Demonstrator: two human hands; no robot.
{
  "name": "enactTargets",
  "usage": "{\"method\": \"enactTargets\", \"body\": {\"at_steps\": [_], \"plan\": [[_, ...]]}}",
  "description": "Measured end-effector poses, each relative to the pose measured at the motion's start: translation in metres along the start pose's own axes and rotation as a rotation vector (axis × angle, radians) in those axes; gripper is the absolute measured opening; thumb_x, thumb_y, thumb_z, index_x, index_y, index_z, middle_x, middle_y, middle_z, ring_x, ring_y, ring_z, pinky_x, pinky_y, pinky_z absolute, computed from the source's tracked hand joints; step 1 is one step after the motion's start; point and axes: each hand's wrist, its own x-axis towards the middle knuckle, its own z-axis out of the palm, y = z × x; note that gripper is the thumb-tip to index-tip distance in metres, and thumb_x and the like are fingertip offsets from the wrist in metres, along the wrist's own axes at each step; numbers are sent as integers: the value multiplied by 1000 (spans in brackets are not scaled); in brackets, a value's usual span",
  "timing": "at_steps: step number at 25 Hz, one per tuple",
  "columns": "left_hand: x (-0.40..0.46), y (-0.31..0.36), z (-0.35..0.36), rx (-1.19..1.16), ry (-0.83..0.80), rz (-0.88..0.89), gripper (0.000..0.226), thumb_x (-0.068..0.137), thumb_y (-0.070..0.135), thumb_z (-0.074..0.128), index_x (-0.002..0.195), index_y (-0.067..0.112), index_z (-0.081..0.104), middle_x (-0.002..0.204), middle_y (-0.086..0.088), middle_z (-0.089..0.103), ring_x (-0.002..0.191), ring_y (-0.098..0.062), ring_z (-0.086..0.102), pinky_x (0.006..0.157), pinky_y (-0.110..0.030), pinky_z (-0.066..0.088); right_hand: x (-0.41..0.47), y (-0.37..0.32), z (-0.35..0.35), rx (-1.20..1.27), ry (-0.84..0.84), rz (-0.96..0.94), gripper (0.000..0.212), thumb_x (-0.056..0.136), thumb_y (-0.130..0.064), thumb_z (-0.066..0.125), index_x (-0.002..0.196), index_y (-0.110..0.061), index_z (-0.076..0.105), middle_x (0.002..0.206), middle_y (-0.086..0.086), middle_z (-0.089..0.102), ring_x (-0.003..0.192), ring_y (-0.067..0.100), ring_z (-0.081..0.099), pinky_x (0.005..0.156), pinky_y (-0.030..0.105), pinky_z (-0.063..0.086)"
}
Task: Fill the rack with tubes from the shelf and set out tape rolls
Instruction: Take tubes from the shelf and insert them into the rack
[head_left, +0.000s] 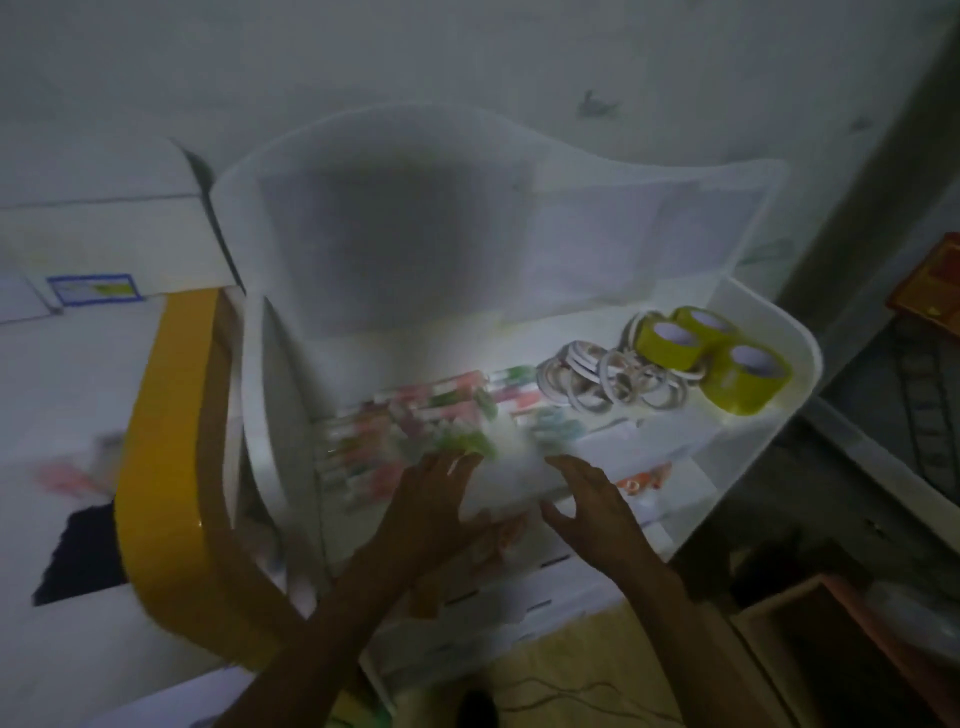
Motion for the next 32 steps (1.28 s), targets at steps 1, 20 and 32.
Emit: {"method": "enactTargets", "body": {"at_steps": [1,20,32], "plan": [[11,-9,5,-1,2,-34,71,73,57,48,129,14,56,125,-11,60,113,-34,57,87,-48,52,18,3,3,-4,-15,-32,58,86,-42,59,138,-19,47,139,4,51,126,23,47,104,38,41],[135,-63,37,259,167,-244,29,72,15,64,100,16,70,93,-7,68,85,-31,63,74,-39,48,194,56,5,-34,-15,-420,25,87,-22,51,109,-18,61,104,8,65,97,28,57,81,36,44],[119,42,15,-454,569,-387,22,95,24,59,109,41,59,103,21,65,90,-5,64,70,-22,55,225,96,20,-187,-164,-593,11,75,-20,60,85,-17,65,82,4,63,80,28,59,74,37,42]]}}
